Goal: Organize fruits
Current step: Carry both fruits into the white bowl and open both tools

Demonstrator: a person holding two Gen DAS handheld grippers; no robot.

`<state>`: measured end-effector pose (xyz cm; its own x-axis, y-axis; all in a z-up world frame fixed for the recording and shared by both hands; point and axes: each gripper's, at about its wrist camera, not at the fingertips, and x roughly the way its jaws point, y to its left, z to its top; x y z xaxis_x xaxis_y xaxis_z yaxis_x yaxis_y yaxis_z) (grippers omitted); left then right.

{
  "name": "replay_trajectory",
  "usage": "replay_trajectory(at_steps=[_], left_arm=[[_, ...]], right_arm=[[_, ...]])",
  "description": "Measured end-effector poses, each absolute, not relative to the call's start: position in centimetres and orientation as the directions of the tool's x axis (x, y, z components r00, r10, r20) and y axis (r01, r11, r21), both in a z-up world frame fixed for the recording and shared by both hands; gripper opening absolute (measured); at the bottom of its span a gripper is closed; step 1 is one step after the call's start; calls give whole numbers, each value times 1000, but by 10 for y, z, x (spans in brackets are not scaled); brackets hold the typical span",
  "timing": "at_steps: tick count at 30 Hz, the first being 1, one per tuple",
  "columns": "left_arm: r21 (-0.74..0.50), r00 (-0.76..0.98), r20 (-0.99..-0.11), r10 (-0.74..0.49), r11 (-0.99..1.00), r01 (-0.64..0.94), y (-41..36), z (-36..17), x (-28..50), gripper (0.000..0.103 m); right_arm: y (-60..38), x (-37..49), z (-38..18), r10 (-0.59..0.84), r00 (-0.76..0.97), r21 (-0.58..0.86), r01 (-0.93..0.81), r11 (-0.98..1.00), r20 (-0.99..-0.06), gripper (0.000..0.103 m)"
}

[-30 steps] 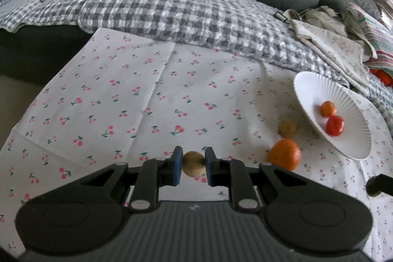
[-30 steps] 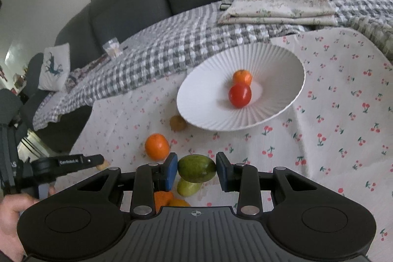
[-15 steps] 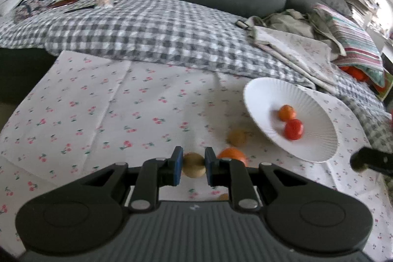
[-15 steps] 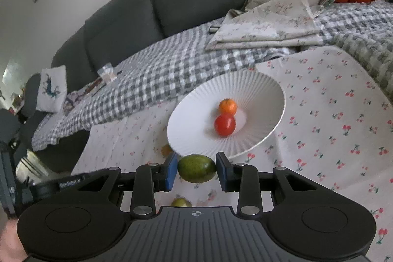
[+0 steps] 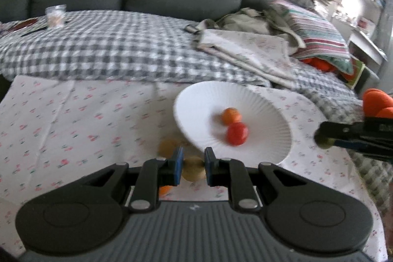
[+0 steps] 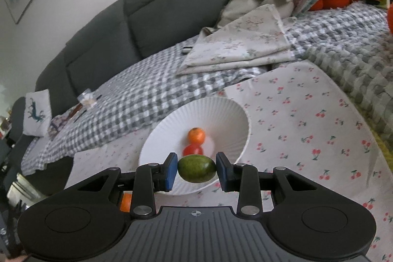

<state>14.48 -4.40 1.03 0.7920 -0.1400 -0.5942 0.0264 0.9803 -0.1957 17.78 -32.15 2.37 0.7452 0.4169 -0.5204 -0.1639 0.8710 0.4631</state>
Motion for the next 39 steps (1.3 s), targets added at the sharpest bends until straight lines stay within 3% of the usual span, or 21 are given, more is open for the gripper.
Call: replay_trajectory(at_steps=[14,19,28,33,34,35,36,39], left_arm=[[-89,797,-578,-176,984,153,-94,3,183,9],[-161,784,-585,-209,977,140,-83,-2,199,9],[-159,765,-610,-206,978,136,-80,-17,218,11],[-172,762,-614,-207,977,127,-72,-20,219,39],[-178,762,-613,-208,976,123,-70,-19,218,40],[-190,761,-613,-212,975,118,-68,-17,218,40],[-202,761,-612,-214,973,111,-65,-16,216,40],[-215,768,-604,-214,971,101,-61,-10,214,41]], right_arm=[[-321,225,4,392,726,424,-152,893,-566,34],[-308,237,-7,399,713,402,-177,898,-577,34],[-289,250,-21,421,690,366,-237,900,-589,34],[-287,257,-26,451,677,383,-261,886,-582,35],[-289,257,-26,447,677,383,-254,888,-585,41],[-291,257,-25,433,685,381,-239,893,-586,57],[-295,256,-24,416,700,381,-219,898,-580,64],[-308,256,-17,411,726,412,-190,891,-552,68]])
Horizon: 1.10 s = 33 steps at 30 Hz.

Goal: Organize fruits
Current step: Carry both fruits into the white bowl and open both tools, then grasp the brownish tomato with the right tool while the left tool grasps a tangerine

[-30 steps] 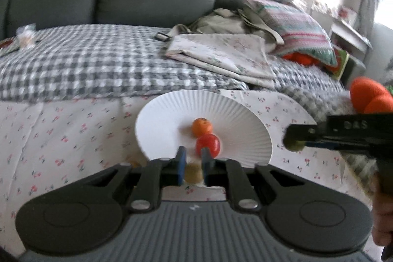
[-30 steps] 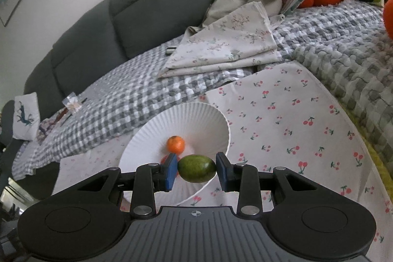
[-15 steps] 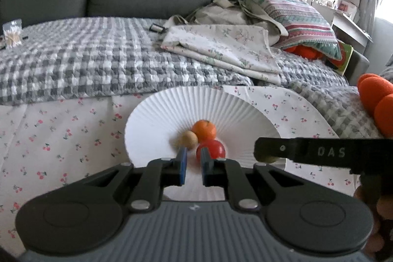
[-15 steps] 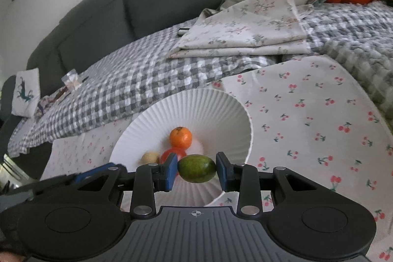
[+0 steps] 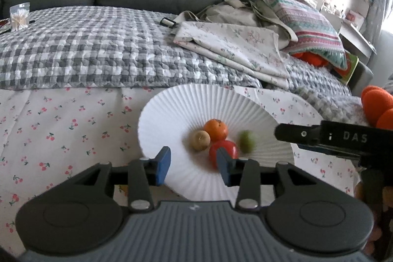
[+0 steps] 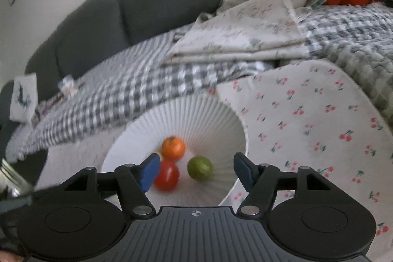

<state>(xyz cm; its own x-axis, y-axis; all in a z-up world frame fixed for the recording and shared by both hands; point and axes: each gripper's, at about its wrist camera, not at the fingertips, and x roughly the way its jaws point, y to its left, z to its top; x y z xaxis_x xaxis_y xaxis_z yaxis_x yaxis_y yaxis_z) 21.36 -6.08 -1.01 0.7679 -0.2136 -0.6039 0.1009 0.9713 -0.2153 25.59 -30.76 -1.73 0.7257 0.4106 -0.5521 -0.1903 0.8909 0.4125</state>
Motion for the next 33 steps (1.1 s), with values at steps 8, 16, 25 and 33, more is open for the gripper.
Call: replay_trajectory(at_steps=[8,16,25,33], left_arm=[[-239,761,-620,-193,970,51,-46,-4,207,45],[-234,764,-622,-172,972,29,-35,5,186,65],[-210,748,-654,-111,977,-39,-6,4,149,74],[-187,734,-676,-60,978,-92,20,0,122,77]], right_arm=[[-326,256,-7,377,729,432,-123,893,-572,69],[-318,231,11,454,703,453,-207,867,-548,83],[-294,179,30,449,711,333,-309,891,-541,91],[-287,148,31,490,687,345,-352,870,-536,92]])
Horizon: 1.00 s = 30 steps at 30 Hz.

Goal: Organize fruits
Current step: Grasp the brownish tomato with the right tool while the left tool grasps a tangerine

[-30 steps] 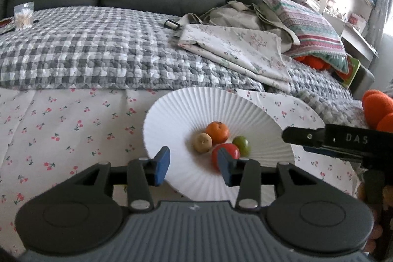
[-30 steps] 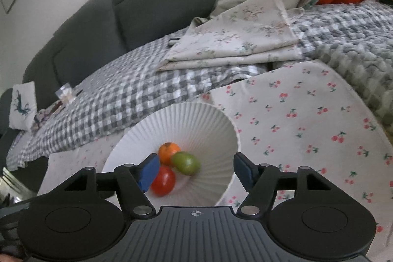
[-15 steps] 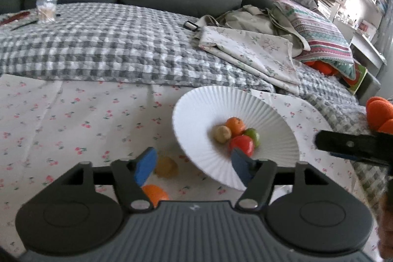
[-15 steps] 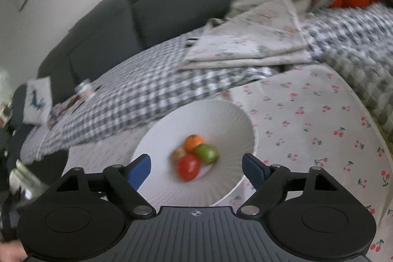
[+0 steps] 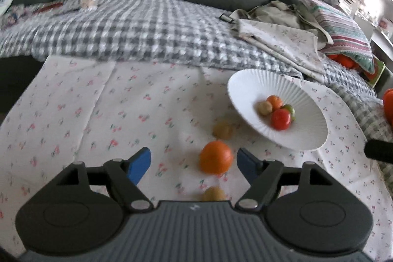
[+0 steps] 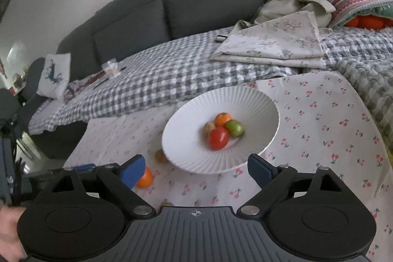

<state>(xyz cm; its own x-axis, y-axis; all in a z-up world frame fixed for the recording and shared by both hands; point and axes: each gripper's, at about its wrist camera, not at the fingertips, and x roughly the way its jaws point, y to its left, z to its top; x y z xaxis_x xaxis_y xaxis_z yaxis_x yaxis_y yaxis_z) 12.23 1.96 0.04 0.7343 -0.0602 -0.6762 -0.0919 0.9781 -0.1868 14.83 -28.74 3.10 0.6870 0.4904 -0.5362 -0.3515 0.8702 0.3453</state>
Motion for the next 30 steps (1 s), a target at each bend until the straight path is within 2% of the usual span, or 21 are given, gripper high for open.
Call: replay_trajectory(at_steps=[5,10,14,20,30], left_arm=[[-265,727,-680,-93,956,-126,36,-1,107,77],[-247,721,-690,-65,957,-150,44,-4,99,80],[-283,705,-702,-101,948,-146,47,-10,96,80],[-266,701,-702,-126,959,-95,40,-13,90,79],[-321,681,-705,-196,945,-60,32,-20,95,78]], right_arm=[[-284,130,29,503,677,337,-374,864,-537,93],[-275,118,22,518,645,320,-408,855,-562,93],[-260,113,9,526,607,277,-459,844,-596,93],[-244,113,-10,556,537,296,-496,816,-635,93],[-214,103,-29,558,515,195,-597,778,-651,89]])
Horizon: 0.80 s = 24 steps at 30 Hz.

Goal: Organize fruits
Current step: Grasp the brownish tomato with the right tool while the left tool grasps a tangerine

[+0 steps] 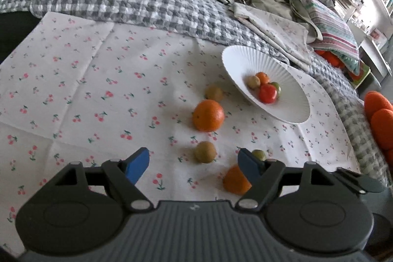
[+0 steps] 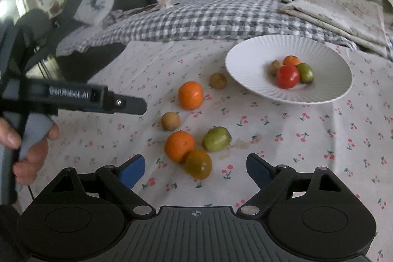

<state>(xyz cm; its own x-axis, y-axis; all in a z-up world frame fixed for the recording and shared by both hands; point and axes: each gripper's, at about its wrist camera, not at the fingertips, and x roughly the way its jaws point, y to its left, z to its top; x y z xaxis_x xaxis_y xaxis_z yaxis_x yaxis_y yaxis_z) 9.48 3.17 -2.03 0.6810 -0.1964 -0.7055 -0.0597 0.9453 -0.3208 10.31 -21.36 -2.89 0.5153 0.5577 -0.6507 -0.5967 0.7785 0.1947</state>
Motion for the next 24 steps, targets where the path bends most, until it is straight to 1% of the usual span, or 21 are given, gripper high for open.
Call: replay_trajectory(at_steps=[3,5,6,8,9,11,13,14,16,20,24], left_arm=[[-309,684,-703,-195,950,-48,28,-21,96,78],[-315,682,-703,-202,948,-43,28,-22,96,77],[-316,680,-704,-205,948,-40,28,-23,97,77],[-313,675,-707,-211,949,-31,25,-25,98,76],[-312,672,-708,-215,950,-25,24,-26,99,76],[-314,668,-709,-227,949,-10,21,-28,100,74],[-315,664,-709,-237,949,2,19,-29,100,72],[-311,662,-711,-237,950,7,17,-29,100,71],[-303,660,-712,-240,953,19,13,-29,100,69],[-296,656,-710,-256,954,52,8,-30,99,66],[-274,655,-706,-269,957,97,0,-28,98,63]], right_arm=[[-209,106,-36,539,517,175,-594,785,-665,83],[-205,108,-42,530,515,160,-599,785,-673,73],[-202,108,-44,530,511,154,-606,781,-677,70],[-197,109,-48,528,504,141,-618,773,-683,58],[-195,110,-49,525,504,135,-621,772,-686,55],[-193,112,-52,517,507,126,-619,775,-690,45],[-191,112,-54,519,504,123,-625,771,-690,37],[-190,112,-54,519,504,118,-629,768,-690,30],[-189,113,-52,512,505,110,-630,769,-695,26],[-193,115,-46,507,495,122,-619,776,-706,26],[-199,116,-40,475,513,101,-597,796,-715,26]])
